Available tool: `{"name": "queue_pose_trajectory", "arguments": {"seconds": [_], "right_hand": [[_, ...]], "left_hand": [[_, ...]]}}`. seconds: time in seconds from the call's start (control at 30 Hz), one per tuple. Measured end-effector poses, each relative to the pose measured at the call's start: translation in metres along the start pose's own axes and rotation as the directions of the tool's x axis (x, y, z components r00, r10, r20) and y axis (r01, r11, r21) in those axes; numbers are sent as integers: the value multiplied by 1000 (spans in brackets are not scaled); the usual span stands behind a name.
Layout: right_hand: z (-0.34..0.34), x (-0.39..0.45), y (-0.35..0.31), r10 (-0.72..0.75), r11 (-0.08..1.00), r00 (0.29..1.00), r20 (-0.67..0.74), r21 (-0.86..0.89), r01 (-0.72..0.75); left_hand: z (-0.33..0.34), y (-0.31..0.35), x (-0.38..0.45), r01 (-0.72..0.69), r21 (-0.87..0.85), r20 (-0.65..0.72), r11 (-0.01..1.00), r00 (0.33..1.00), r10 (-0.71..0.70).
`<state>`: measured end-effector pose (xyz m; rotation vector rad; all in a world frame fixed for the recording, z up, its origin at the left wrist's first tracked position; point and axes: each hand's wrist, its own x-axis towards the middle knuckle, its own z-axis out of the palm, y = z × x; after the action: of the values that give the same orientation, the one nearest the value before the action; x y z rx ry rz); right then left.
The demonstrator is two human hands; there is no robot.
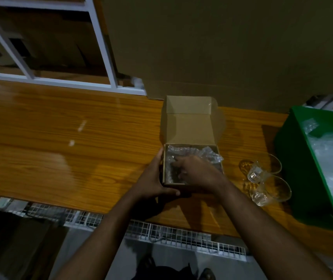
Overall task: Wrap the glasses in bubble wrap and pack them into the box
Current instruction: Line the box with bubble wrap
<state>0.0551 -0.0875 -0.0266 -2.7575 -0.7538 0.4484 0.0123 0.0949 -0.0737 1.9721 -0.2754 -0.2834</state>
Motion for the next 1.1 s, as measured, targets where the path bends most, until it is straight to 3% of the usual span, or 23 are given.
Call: {"name": "queue_pose_trajectory", "arguments": {"seconds": [0.2, 0.33, 0.47, 0.57, 0.7, 0.77, 0.87, 1.0, 1.1], "right_hand": [[-8, 2, 17, -27, 999, 980, 197, -20, 31], [-3, 5, 19, -16, 999, 996, 92, 29, 14], [1, 8, 18, -18, 1000, 992, 128, 17, 16], [-2, 9, 21, -15, 1000, 992, 128, 24, 12], [2, 12, 19, 1, 994, 1000, -30, 111, 2], [4, 12, 18, 3, 994, 998, -69, 105, 4], [6, 8, 21, -13, 994, 996, -90, 107, 23], [5, 1, 23, 8, 999, 994, -106, 45, -3], [3, 2, 27, 24, 999, 997, -74, -28, -26]], "left_hand": [[-1, -15, 3, -65, 0, -43, 998, 997, 65], [3, -12, -3, -150, 56, -127, 987, 979, 156], [2, -18, -2, -208, 239, -142, 949, 959, 246], [4, -22, -2, -185, 308, -123, 933, 965, 232], [8, -20, -8, -222, 424, -100, 878, 952, 289], [8, -16, -11, -206, 550, -80, 809, 952, 297], [5, 0, -13, -170, 818, -14, 549, 949, 316], [6, 12, -8, -203, 922, 124, 330, 962, 244], [9, 18, -4, -201, 942, 163, 270, 974, 158]]}}
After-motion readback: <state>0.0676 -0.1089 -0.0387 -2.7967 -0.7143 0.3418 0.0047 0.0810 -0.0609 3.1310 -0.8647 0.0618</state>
